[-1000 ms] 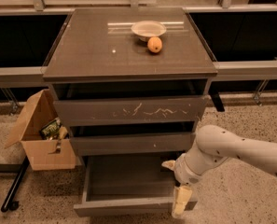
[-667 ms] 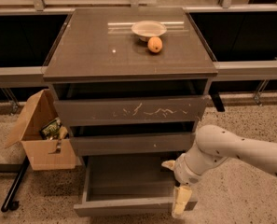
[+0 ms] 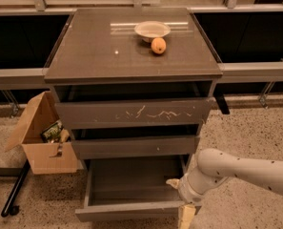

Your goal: Close bottom drawer

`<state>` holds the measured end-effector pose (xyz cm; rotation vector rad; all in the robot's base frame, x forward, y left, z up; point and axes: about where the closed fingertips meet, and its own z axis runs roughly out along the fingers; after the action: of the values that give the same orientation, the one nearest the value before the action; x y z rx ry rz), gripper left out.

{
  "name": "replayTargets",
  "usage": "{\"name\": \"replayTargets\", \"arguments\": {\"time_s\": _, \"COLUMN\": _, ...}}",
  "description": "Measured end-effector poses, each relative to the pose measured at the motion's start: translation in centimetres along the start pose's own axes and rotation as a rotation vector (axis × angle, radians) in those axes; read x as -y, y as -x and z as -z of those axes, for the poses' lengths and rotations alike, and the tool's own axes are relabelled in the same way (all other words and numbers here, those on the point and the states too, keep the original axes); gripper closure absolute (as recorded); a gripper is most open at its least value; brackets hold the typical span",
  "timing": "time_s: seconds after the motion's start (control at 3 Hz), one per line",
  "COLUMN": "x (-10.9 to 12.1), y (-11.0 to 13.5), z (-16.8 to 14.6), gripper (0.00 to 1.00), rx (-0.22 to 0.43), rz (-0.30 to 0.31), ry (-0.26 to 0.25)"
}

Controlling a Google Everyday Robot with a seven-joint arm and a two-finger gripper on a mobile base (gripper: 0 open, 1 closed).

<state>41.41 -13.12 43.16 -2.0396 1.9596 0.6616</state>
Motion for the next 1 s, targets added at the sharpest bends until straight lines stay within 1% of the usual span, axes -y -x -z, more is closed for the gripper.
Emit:
{"name": "replayTargets", "arguments": {"time_s": 0.33, "x": -0.1, "y": -3.6, "z": -4.0, "gripper": 0.0, "rx": 0.054, "rz": -0.038, "ry": 0.017}}
{"name": "replayTargets", "arguments": {"time_s": 0.67, "x": -0.4, "y": -6.9, "z": -8.2, "gripper": 0.18, "rx": 0.129, "rz": -0.091, "ry": 0.05}}
{"name": "replayTargets", "arguments": {"time_s": 1.0, "x": -0.5, "y": -8.8, "z": -12.0, "gripper": 0.41, "rx": 0.193, "rz": -0.121, "ry": 0.092}}
